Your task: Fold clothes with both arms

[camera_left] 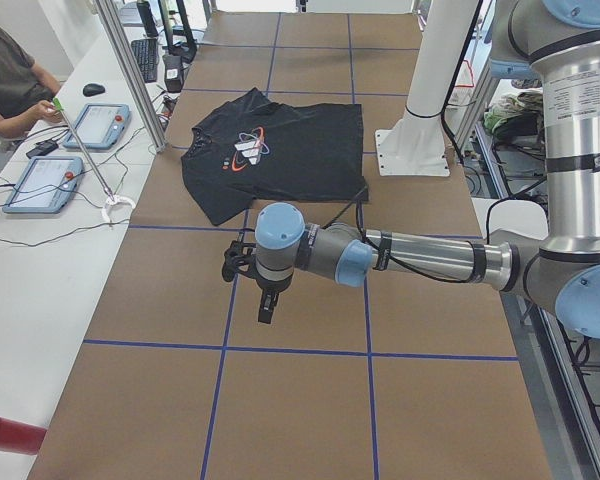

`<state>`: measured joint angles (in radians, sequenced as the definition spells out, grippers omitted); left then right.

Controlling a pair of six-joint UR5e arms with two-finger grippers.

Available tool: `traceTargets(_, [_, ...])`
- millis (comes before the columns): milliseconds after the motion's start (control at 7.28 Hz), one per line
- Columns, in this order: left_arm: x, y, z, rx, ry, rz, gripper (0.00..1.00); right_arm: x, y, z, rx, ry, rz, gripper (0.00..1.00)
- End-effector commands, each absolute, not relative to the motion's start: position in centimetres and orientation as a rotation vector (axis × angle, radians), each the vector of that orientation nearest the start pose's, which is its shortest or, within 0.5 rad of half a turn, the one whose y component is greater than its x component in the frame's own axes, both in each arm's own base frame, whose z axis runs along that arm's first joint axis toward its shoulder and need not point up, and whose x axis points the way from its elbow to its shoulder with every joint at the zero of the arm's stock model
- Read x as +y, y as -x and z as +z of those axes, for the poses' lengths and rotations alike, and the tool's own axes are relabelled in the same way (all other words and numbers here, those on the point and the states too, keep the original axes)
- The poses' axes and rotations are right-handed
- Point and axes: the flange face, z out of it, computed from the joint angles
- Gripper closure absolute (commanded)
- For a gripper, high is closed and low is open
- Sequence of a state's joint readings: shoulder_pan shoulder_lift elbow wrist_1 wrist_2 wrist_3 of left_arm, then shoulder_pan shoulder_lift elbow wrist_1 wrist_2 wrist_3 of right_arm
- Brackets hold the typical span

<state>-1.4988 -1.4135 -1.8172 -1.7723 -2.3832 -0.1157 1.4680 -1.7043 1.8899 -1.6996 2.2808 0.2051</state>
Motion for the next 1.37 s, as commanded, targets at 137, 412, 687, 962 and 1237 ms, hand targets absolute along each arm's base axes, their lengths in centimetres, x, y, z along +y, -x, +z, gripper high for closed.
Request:
traceTargets(137, [-44.0, 3.9, 55.9, 0.827, -0.25, 0.071, 0.01, -43.7, -2.3, 58.0, -0.713, 0.054, 0.078, 0.0])
traceTargets(412, [-44.0, 3.9, 56.4, 0.824, -0.239, 0.065, 0.01, -43.8, -2.3, 58.1, -0.713, 0.055, 0.079, 0.0])
traceTargets(687, [-43.4, 3.9, 57.2, 0.824, -0.222, 0.059, 0.0, -43.7, -2.3, 58.2, -0.711, 0.058, 0.079, 0.0])
traceTargets(962, [-43.2, 3.8, 57.1, 0.829, -0.223, 0.06, 0.0, -43.6, -2.0, 57.9, -0.764, 0.066, 0.076, 0.0])
traceTargets(1237, [-43.3, 3.8, 57.1, 0.826, -0.227, 0.065, 0.0, -44.1, -1.6, 57.6, -0.789, 0.016, 0.05, 0.0])
